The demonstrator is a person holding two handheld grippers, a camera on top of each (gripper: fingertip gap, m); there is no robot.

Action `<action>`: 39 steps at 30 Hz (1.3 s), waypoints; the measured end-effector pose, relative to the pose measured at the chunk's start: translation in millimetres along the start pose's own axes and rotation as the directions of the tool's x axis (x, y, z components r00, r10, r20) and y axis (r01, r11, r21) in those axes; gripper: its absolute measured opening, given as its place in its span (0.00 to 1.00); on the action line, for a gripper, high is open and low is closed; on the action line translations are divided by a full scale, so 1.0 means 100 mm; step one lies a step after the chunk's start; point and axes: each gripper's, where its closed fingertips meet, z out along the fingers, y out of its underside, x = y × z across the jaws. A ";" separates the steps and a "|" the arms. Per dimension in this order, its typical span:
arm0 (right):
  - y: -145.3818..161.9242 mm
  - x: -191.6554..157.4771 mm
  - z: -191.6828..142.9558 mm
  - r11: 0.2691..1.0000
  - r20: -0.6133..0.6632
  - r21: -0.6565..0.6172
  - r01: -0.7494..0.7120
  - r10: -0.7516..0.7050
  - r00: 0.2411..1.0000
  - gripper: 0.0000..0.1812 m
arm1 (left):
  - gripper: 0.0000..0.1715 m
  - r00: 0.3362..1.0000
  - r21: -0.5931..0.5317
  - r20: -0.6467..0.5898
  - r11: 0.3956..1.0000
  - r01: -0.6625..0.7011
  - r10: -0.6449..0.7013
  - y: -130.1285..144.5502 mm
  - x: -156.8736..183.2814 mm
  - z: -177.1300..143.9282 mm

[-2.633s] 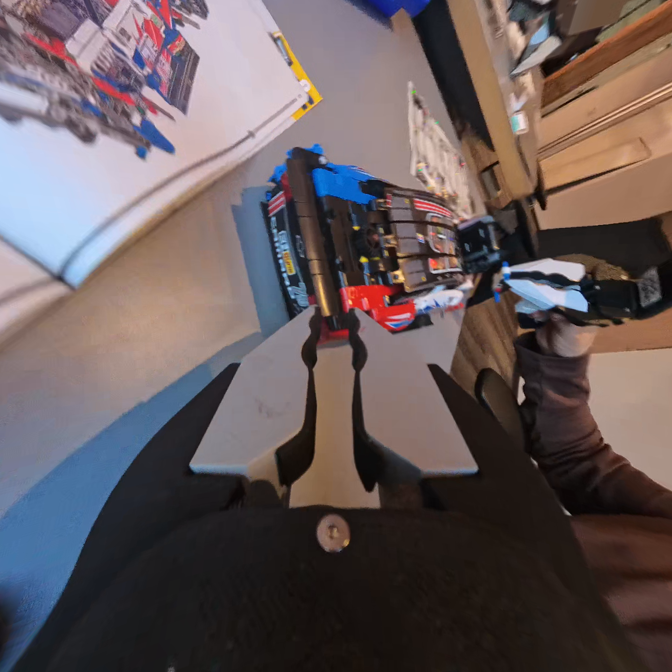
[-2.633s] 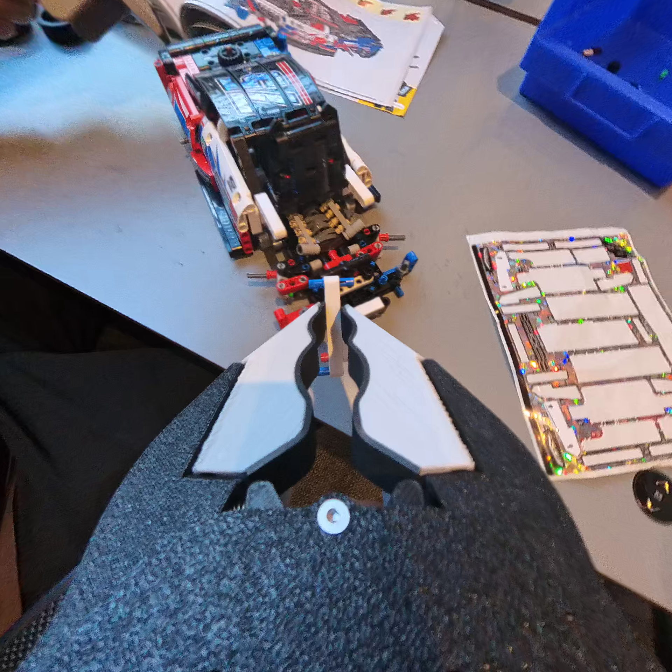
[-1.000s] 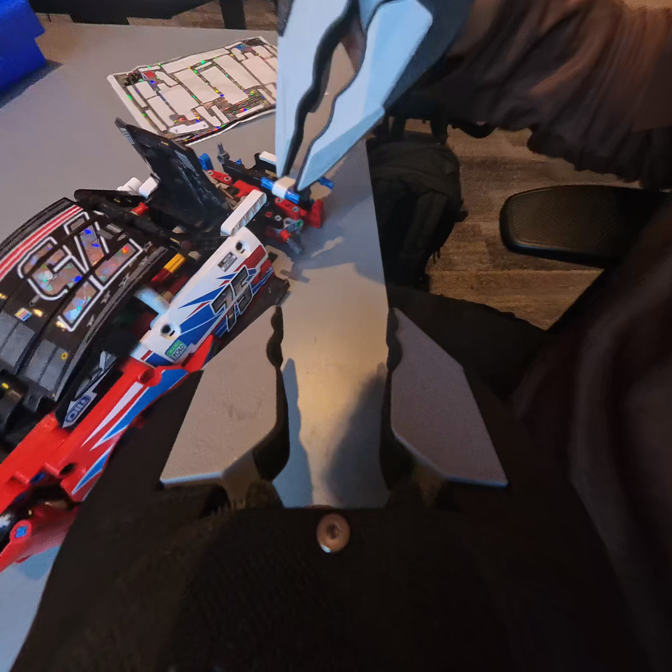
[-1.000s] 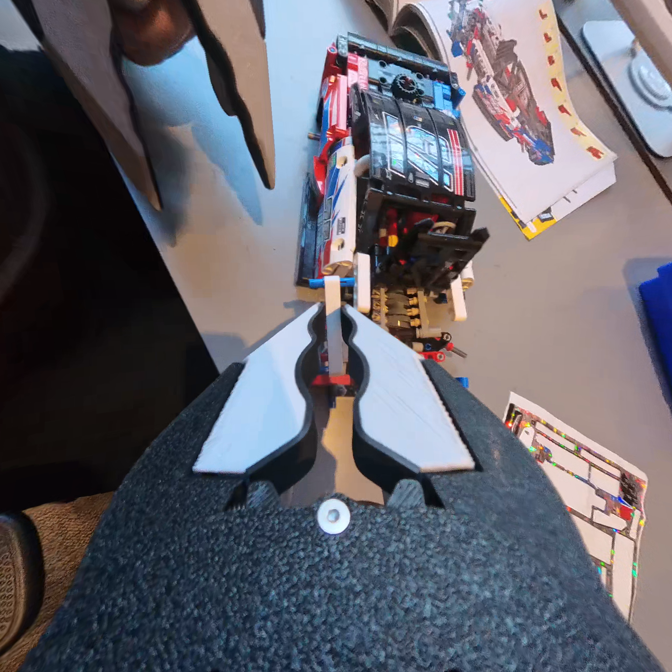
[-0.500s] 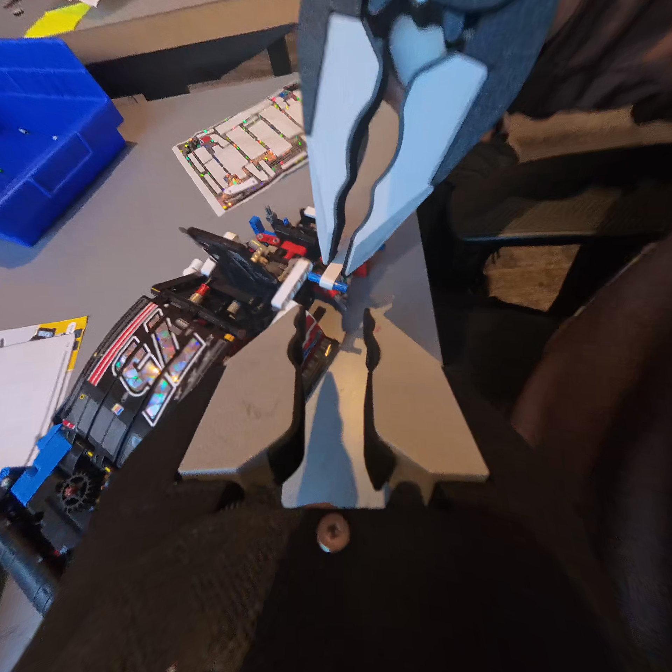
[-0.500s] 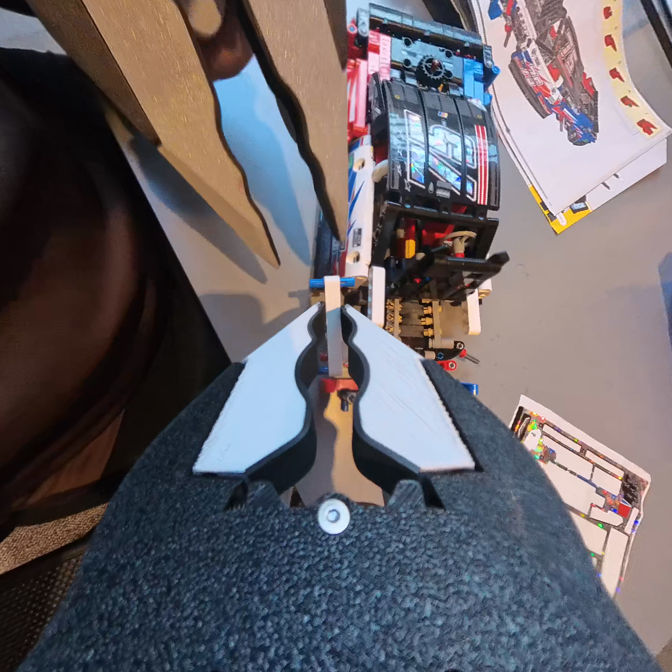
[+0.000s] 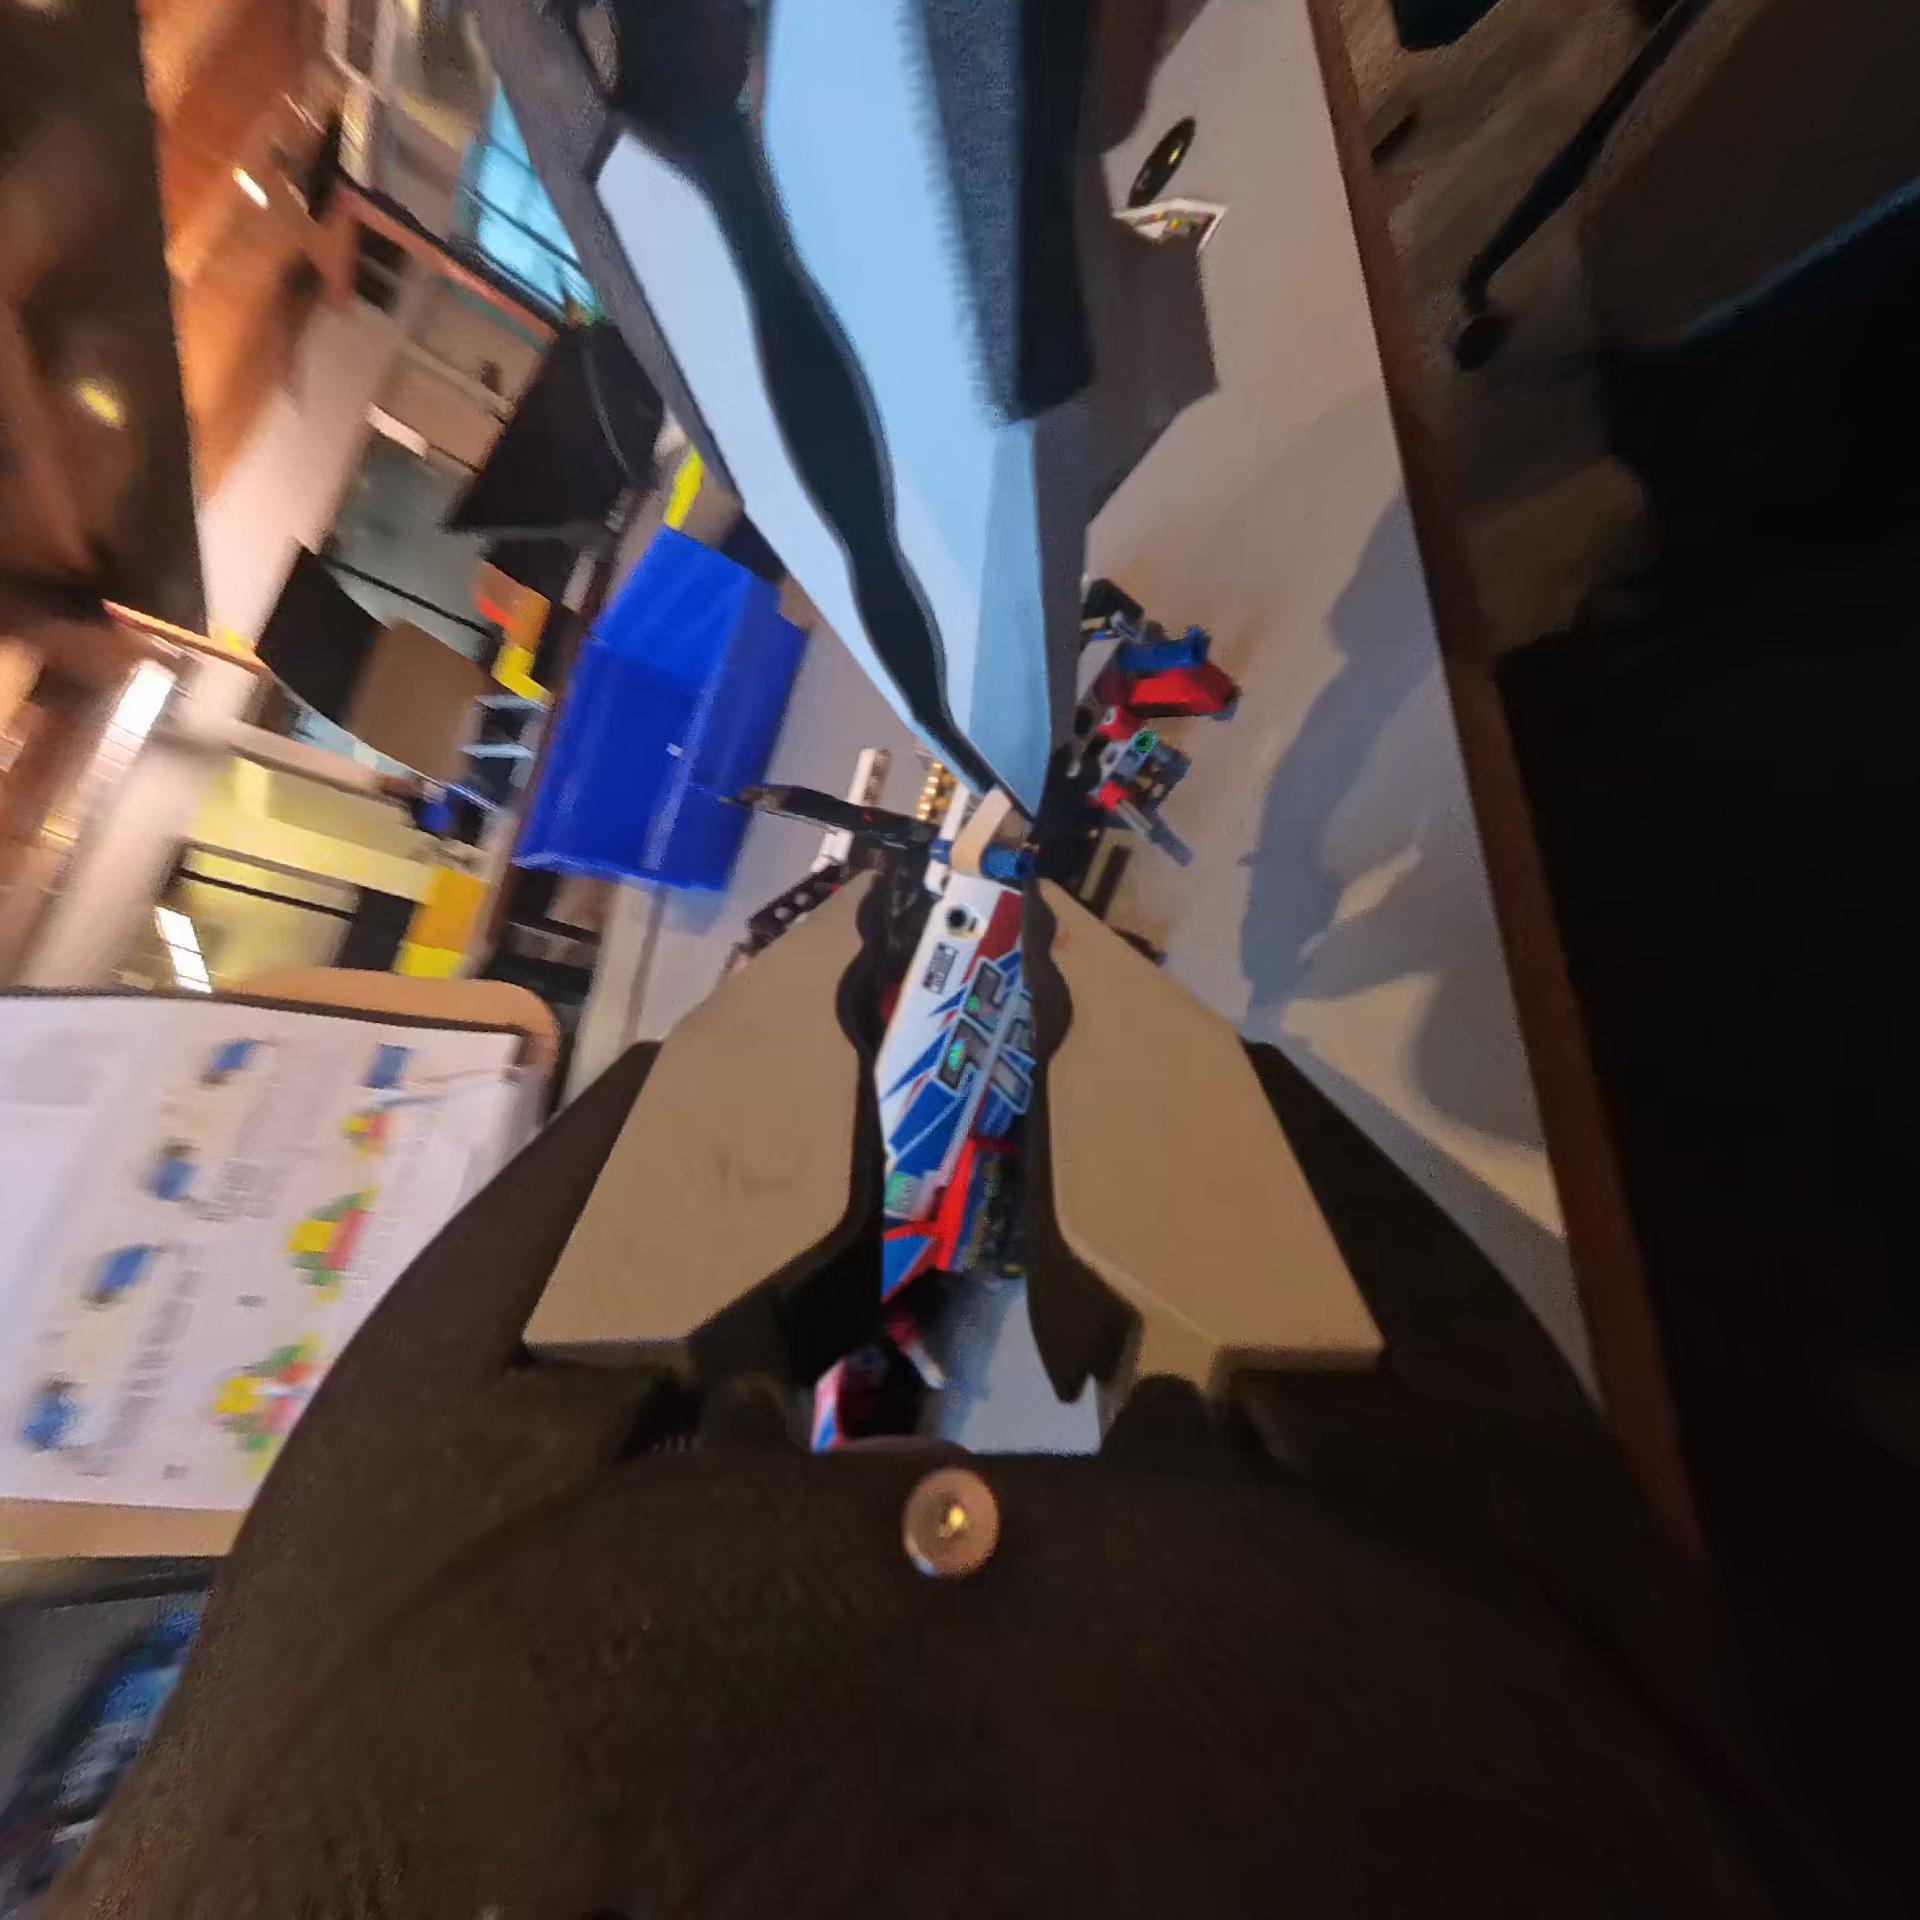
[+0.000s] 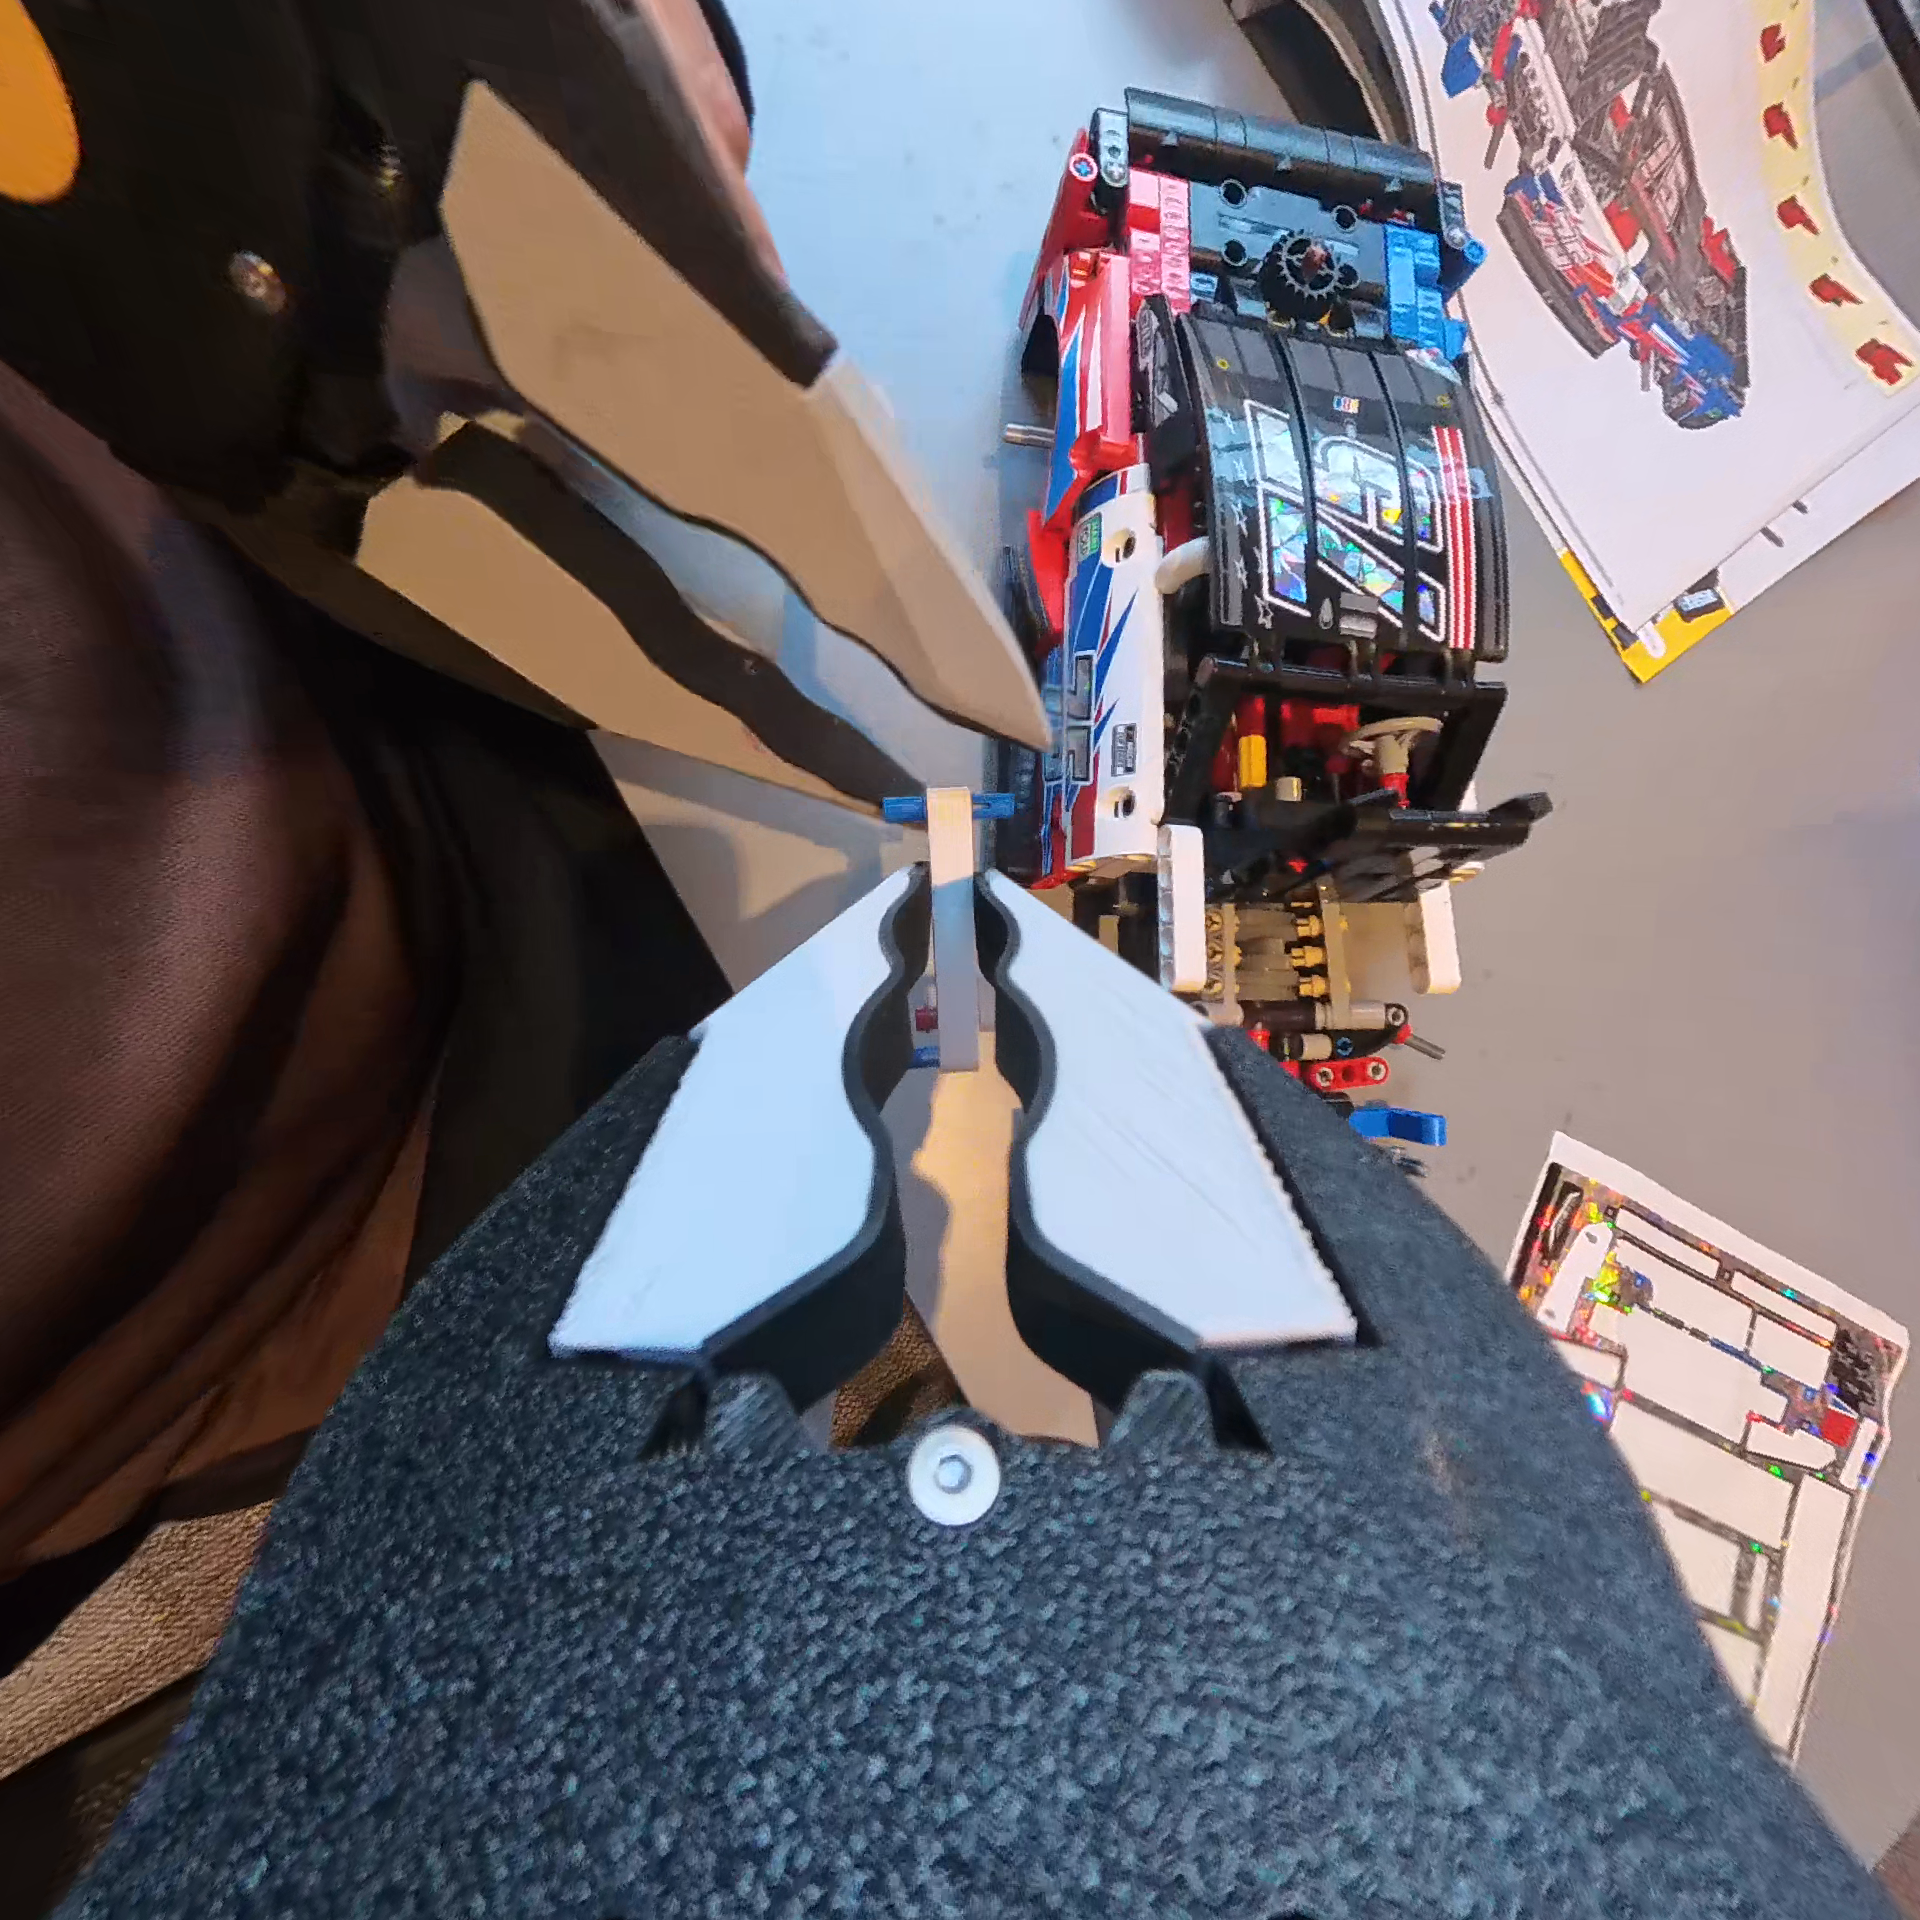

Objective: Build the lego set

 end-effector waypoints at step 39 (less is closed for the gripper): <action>0.00 0.21 -0.10 0.914 -0.683 -0.240 0.326 -0.398 0.613 0.04 | 0.03 0.964 0.271 0.101 0.925 -0.265 0.247 -0.12 -0.06 0.10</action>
